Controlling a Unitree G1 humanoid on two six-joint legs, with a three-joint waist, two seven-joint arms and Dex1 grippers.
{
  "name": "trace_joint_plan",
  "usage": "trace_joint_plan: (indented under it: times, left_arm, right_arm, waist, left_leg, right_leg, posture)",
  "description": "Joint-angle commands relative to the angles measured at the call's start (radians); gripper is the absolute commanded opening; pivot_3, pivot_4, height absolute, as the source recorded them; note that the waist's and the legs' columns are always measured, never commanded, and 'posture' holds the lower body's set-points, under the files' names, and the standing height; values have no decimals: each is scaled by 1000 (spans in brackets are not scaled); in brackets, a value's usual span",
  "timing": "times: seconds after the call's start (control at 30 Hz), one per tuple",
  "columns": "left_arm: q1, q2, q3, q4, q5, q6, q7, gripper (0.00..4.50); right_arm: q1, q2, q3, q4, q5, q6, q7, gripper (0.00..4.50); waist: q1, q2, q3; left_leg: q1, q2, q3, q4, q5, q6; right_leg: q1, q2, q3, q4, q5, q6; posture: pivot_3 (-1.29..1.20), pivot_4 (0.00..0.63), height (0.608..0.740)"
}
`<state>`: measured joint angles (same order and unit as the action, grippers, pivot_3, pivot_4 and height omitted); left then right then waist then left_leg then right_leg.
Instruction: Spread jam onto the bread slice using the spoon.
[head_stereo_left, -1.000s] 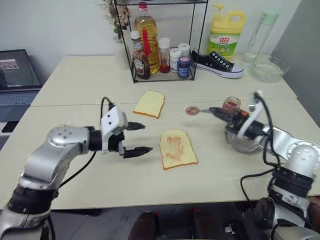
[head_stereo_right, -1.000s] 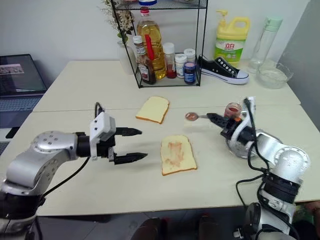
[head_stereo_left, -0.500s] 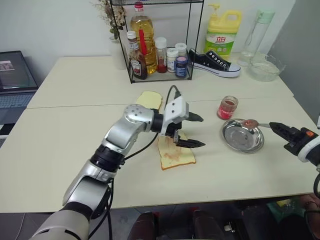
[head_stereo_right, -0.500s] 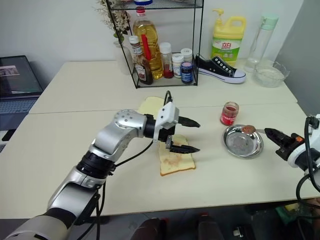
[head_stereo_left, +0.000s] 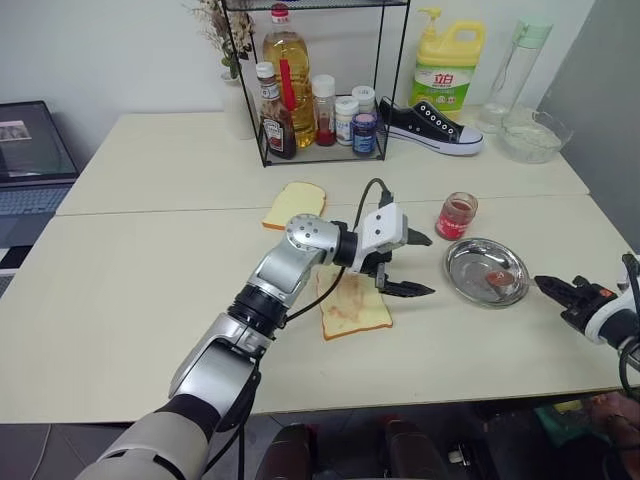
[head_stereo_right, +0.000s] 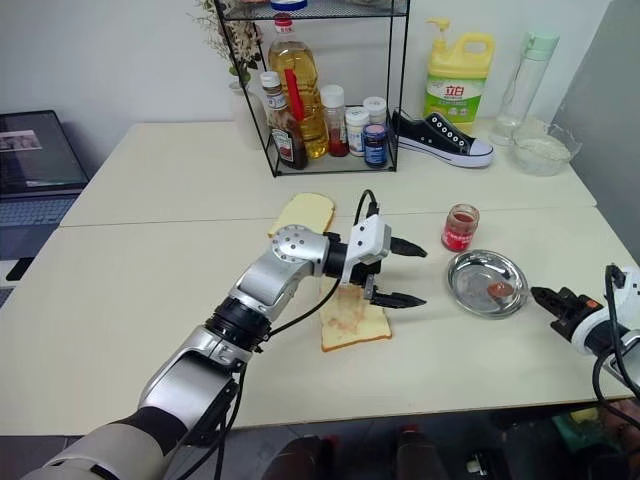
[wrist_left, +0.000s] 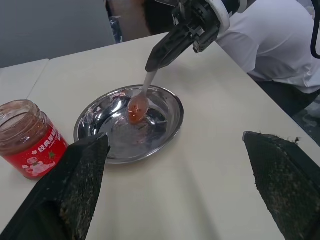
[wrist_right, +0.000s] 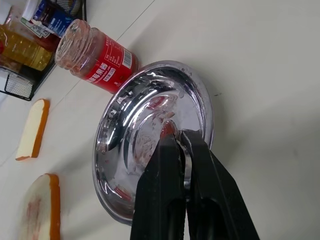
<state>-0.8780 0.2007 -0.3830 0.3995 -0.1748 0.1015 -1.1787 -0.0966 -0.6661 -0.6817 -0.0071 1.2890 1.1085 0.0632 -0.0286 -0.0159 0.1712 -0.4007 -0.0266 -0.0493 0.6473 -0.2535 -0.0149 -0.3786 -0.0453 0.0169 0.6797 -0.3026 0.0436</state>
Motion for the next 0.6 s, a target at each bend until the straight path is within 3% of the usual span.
trace_joint_plan:
  times: [0.03,0.13,0.47,0.6]
  left_arm:
    - [-16,-1,33,-20,6,-12,14,4500]
    - [-14,4,40,-30,-1,1,16,4500]
    - [-29,18,56,-11,3,-8,4,4500]
    - [-52,35,75,16,3,-22,-3,4500]
  right_arm:
    - [-5,-21,5,61,-69,-33,28,232]
    - [-31,-12,-19,109,-75,-43,28,970]
    - [-50,-56,-106,159,-104,-52,27,4335]
    - [-3,-156,-87,74,-168,-55,104,4476]
  waist:
    - [1,0,0]
    - [2,0,0]
    - [2,0,0]
    - [3,1,0]
  left_leg:
    - [0,0,0,0,0,0]
    - [0,0,0,0,0,0]
    - [0,0,0,0,0,0]
    - [0,0,0,0,0,0]
  right_leg:
    - [0,0,0,0,0,0]
    - [1,0,0,0,0,0]
    - [0,0,0,0,0,0]
    - [0,0,0,0,0,0]
  posture:
    - [0,150,740]
    - [0,150,740]
    - [0,150,740]
    - [0,150,740]
